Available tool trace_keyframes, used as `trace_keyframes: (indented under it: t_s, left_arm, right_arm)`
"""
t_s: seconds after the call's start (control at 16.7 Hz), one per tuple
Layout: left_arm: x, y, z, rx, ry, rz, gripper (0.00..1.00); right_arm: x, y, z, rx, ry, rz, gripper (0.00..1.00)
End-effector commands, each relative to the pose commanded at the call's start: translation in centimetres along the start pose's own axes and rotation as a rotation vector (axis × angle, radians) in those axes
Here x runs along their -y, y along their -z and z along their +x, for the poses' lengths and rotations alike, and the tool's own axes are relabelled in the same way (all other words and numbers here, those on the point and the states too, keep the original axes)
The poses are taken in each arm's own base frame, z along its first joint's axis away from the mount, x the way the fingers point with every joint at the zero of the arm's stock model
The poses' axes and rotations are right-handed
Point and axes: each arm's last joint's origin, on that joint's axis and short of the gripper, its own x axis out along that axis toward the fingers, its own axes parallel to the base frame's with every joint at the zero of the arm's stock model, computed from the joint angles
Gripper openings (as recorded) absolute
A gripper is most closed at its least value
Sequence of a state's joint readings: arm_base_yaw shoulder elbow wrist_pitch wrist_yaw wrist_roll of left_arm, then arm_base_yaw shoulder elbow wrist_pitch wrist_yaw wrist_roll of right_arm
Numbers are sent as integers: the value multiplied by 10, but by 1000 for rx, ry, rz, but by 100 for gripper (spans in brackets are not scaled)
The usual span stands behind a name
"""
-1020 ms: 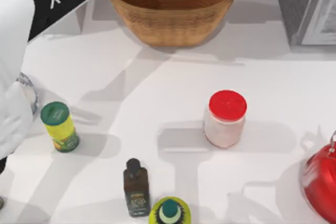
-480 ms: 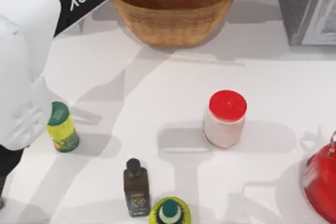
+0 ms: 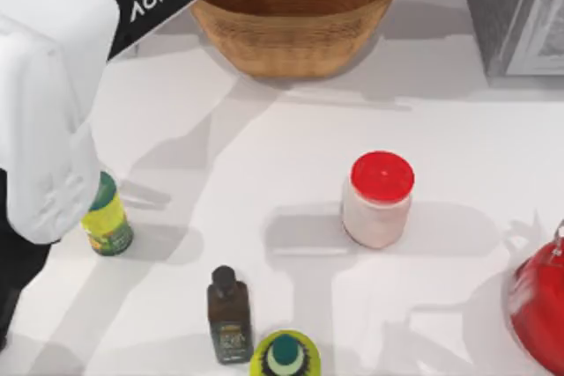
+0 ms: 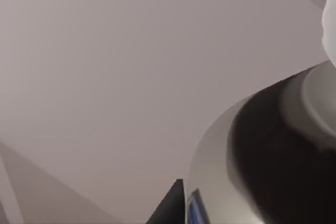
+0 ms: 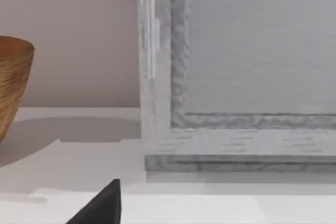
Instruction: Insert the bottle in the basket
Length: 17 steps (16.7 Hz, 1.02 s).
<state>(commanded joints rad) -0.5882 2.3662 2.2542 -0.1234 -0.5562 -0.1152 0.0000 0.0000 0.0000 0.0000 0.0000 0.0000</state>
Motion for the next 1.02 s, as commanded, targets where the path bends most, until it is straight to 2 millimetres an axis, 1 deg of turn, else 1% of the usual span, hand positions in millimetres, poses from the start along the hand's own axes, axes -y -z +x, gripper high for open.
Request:
trace_keyframes:
  t_s: [0.66, 0.72, 1.02]
  left_arm:
    - [0, 0, 0, 0, 0, 0, 98]
    - [0, 0, 0, 0, 0, 0, 100]
    - [0, 0, 0, 0, 0, 0, 100]
  right_arm:
    - [0, 0, 0, 0, 0, 0, 100]
    - [0, 0, 0, 0, 0, 0, 100]
    - [0, 0, 0, 0, 0, 0, 100]
